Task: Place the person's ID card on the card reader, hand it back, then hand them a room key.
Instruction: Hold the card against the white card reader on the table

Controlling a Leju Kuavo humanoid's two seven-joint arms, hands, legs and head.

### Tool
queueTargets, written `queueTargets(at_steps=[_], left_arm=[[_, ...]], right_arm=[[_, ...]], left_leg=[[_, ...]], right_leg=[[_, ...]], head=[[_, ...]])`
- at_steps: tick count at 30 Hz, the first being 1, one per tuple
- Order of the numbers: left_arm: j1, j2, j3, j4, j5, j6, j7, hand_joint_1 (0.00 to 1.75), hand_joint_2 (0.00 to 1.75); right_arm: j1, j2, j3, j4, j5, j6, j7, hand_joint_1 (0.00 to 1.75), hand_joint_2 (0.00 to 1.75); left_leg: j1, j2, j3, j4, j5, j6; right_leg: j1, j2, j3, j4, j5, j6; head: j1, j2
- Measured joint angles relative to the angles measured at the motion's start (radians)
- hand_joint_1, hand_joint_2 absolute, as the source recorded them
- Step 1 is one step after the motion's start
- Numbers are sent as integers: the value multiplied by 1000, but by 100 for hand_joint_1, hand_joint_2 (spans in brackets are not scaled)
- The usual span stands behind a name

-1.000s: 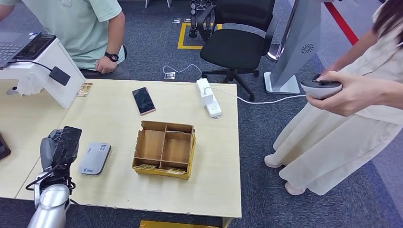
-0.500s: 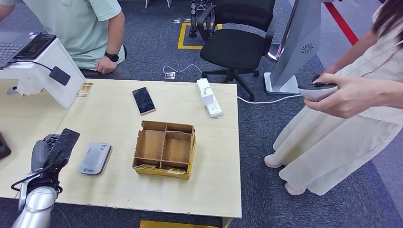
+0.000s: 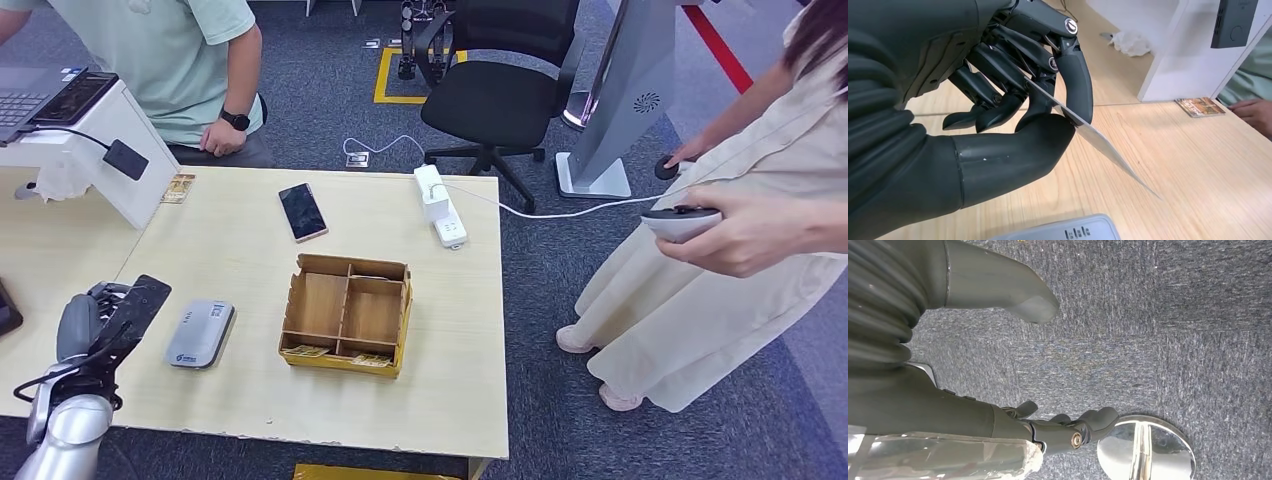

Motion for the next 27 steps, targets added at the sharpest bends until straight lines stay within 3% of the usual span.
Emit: queueTargets(at_steps=[13, 27], left_arm=[[112, -53, 2, -18, -81, -16, -3, 175, 175], [144, -112, 9, -7, -113, -33, -14, 175, 175]], right_arm=[[-1, 0, -25, -1, -1, 3, -4, 0, 175], [-1, 0, -43, -1, 0, 5, -4, 0, 175]], left_leg=[[0, 0, 0, 0, -1, 0], [0, 0, 0, 0, 0, 0]], right_leg=[[0, 0, 0, 0, -1, 1], [0, 0, 0, 0, -1, 1]], head=[[0, 0], [0, 0]])
